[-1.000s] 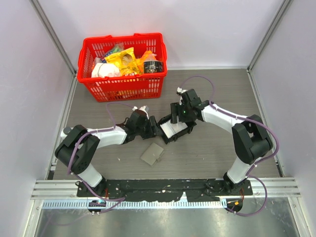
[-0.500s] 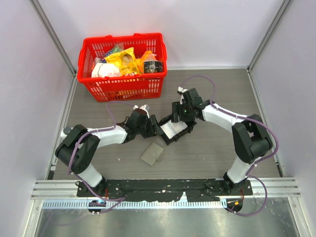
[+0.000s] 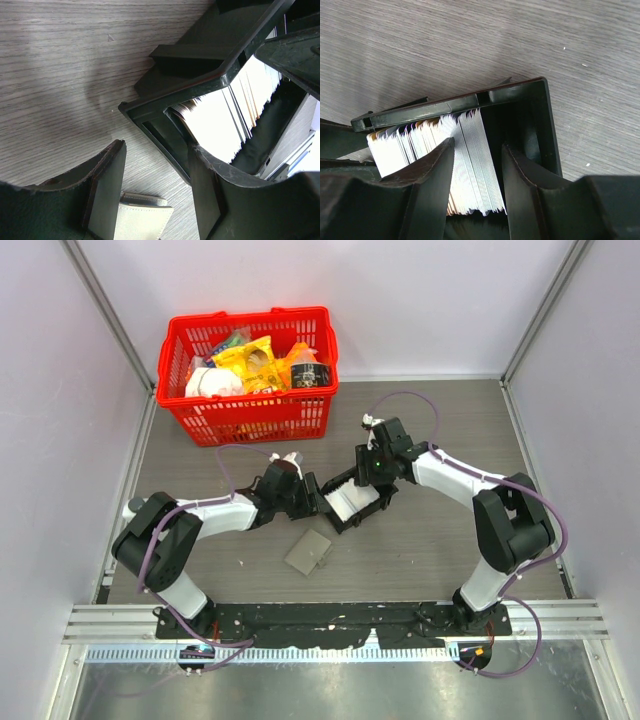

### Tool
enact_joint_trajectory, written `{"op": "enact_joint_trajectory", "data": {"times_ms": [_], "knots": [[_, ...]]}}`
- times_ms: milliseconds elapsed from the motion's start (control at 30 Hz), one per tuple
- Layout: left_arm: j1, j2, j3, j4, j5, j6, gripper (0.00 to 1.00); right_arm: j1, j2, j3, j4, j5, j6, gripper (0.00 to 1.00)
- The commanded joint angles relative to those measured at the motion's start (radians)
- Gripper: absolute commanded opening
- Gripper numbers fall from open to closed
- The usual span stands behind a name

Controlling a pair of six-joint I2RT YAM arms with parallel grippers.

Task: Put the credit cards into the card holder
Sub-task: Pick up the credit card from the storage box.

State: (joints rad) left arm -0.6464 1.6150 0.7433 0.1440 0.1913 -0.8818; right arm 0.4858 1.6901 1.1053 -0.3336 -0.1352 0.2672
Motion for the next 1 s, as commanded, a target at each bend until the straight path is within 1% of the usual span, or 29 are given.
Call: {"op": "enact_joint_trajectory", "data": {"times_ms": [0, 100, 233, 300, 333, 433, 700, 833, 867, 967], "knots": [[-0.004, 0.009, 0.038, 0.042, 0.013, 0.004, 0.56, 0.016, -0.033, -0.01, -0.054, -0.037, 0.009, 0.45], [-0.004, 0.01, 0.037, 0.04, 0.014, 0.003, 0.57, 0.017, -0.033, -0.009, -0.054, -0.035, 0.007, 0.4], [-0.002, 0.011, 0.039, 0.04, 0.016, 0.003, 0.57, 0.017, -0.041, -0.007, -0.055, -0.034, 0.009, 0.37], [-0.004, 0.014, 0.041, 0.04, 0.014, 0.001, 0.57, 0.017, -0.044, -0.007, -0.056, -0.034, 0.007, 0.34], [-0.002, 0.016, 0.042, 0.04, 0.017, 0.003, 0.57, 0.017, -0.046, -0.009, -0.056, -0.035, 0.007, 0.33], [-0.002, 0.02, 0.047, 0.04, 0.019, 0.003, 0.57, 0.017, -0.047, -0.01, -0.056, -0.041, 0.009, 0.27], [-0.002, 0.025, 0.042, 0.042, 0.023, 0.0, 0.57, 0.017, -0.056, -0.022, -0.053, -0.041, 0.007, 0.25], [-0.001, 0.023, 0.042, 0.04, 0.023, 0.001, 0.57, 0.016, -0.075, -0.027, -0.05, -0.04, 0.007, 0.22], [-0.004, 0.023, 0.041, 0.04, 0.022, 0.001, 0.57, 0.016, -0.076, -0.027, -0.05, -0.04, 0.009, 0.2], [-0.002, 0.025, 0.044, 0.04, 0.023, 0.001, 0.58, 0.016, -0.086, -0.027, -0.05, -0.041, 0.01, 0.19]]}}
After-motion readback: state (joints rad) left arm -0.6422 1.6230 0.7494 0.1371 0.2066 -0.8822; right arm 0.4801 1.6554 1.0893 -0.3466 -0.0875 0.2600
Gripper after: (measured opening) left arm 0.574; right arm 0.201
